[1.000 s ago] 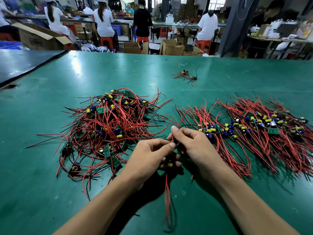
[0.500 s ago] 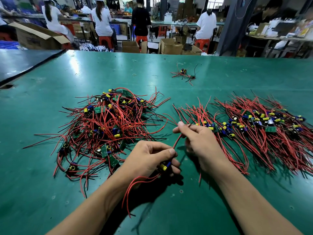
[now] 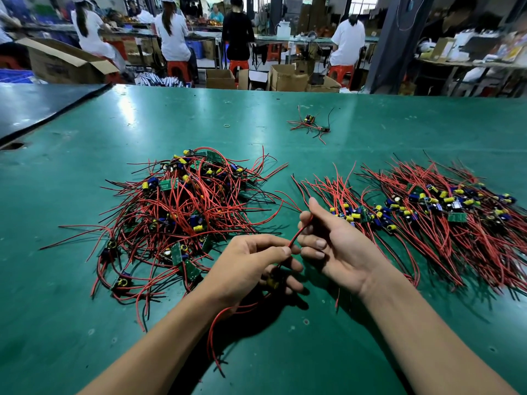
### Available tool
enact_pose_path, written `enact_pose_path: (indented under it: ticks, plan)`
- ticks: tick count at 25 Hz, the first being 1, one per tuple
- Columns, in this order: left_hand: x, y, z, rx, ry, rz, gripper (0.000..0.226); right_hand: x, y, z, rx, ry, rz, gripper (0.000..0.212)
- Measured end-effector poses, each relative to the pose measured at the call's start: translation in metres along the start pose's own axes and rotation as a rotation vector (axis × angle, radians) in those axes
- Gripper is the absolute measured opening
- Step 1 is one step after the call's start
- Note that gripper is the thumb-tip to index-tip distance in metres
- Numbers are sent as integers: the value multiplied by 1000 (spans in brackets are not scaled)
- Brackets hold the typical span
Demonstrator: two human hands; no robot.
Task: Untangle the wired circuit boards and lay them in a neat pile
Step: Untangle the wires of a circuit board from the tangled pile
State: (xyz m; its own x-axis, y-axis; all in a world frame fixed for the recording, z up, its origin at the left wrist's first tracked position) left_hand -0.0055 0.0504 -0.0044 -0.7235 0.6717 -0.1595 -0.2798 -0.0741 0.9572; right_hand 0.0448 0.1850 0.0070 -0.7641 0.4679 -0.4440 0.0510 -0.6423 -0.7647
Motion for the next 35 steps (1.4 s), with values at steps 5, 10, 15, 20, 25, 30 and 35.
enact_pose_path:
  ticks: [5, 10, 15, 20, 25, 30, 35]
  plan:
    - [1, 0, -1, -12, 97, 80, 18, -10, 15, 8, -398, -90, -166, 45]
    - [3, -2, -1, -18, 82, 71, 19, -11, 24, 12, -458, -162, -167, 50]
    - [1, 2, 3, -44, 40, 44, 18, -4, 10, 3, -518, -35, -214, 48]
    - [-1, 3, 8, -61, 8, 33, 17, 2, 1, 0, -302, 25, -196, 56]
    - [-1, 3, 6, -75, -15, 31, 17, -4, 2, 8, 86, -182, 58, 58]
    - [3, 0, 3, -91, 46, 12, 17, -5, 3, 7, -95, -160, -1, 54]
    - [6, -1, 0, -57, 116, 87, 17, -10, 20, 15, -388, -128, -158, 46]
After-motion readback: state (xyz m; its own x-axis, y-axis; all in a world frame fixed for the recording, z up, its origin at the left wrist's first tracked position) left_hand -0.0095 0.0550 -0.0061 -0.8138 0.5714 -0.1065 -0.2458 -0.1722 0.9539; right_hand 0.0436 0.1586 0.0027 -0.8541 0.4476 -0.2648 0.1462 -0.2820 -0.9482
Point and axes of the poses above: each hand's wrist, its own x-axis towards the middle knuckle, its own z-axis out of the palm, y = z × x, the point moved 4 cm from there along x, towards the middle knuckle, and after that the axes turned 12 degrees about y, right-handed, at the moved point
